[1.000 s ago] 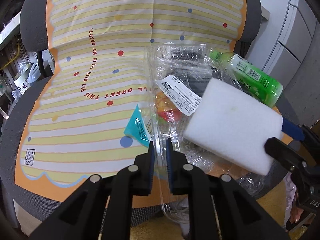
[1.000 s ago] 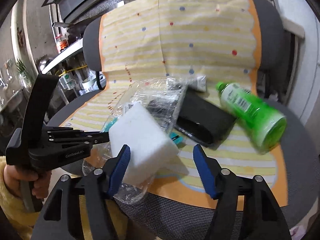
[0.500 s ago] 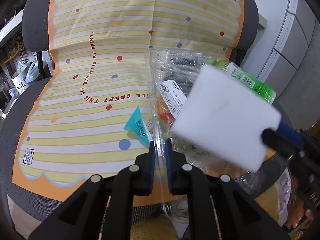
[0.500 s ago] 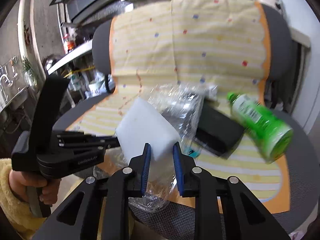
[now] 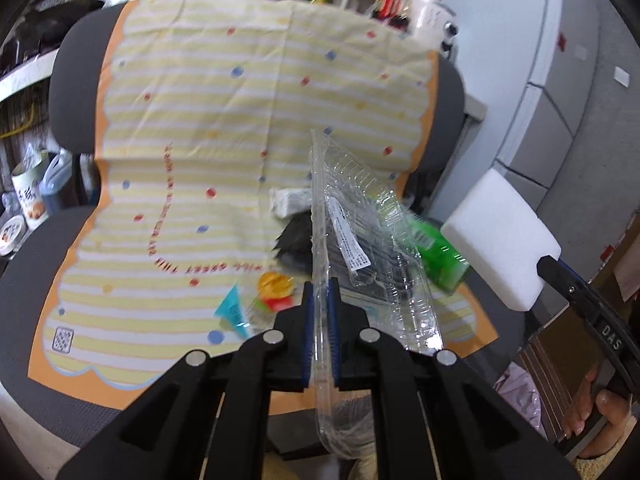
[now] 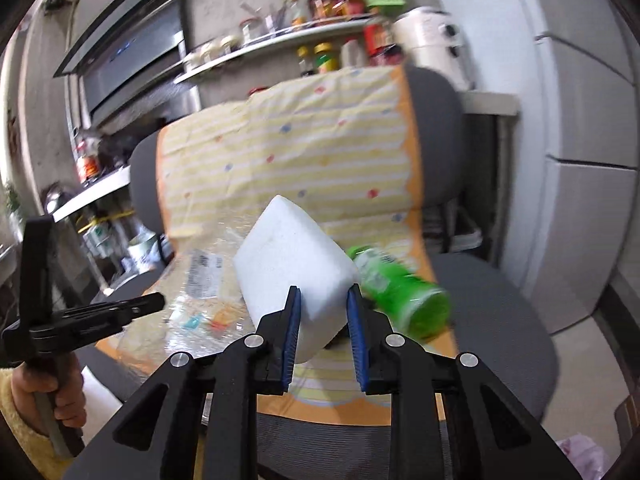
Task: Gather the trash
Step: 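Carry tray and sponge to the bin and open the right gripper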
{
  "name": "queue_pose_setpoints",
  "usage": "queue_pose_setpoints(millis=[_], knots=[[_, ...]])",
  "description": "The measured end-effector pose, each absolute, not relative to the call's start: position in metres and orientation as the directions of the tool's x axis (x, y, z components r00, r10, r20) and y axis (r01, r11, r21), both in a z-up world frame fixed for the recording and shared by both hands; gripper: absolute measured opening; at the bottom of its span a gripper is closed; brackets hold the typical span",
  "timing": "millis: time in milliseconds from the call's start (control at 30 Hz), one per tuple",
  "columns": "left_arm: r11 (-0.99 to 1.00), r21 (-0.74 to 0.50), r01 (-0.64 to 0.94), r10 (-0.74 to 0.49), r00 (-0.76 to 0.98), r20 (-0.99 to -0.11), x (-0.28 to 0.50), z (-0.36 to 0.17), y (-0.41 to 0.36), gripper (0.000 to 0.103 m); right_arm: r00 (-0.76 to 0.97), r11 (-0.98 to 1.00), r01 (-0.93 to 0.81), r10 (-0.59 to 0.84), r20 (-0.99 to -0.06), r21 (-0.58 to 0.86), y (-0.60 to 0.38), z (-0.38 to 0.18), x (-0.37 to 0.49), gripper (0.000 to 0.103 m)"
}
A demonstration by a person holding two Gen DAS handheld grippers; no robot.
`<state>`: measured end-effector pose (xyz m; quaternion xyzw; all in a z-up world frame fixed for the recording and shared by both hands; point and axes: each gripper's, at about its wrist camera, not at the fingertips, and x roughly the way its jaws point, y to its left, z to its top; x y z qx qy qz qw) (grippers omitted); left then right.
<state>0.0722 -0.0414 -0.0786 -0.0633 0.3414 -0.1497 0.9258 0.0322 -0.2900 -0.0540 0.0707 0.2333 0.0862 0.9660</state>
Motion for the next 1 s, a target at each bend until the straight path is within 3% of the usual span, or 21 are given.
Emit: queue_pose_setpoints(millis=[300, 733, 1000], knots=[[0.888, -0.225, 0.401, -0.452, 0.673, -0.585, 0.061, -0.080, -0.107, 0.005, 0.888, 0.983, 0.112, -0.034, -0.458, 0.145, -0.365, -0.061, -0.024, 0.026], [0.717, -0.221, 0.661, -0.645, 0.509, -0.570, 0.024, -0.100, -0.232, 0.005, 0.729, 0.850, 0.523, -0.410, -0.549, 0.059, -0.465, -0.119, -0.135, 0.027], [0.633, -0.194, 0.750, -0.678, 0.415, -0.606, -0.005, -0.112, -0.279, 0.005, 0.635, 0.770, 0.629, -0.427, -0.644, 0.110, -0.505, -0.179, -0.162, 0.030]])
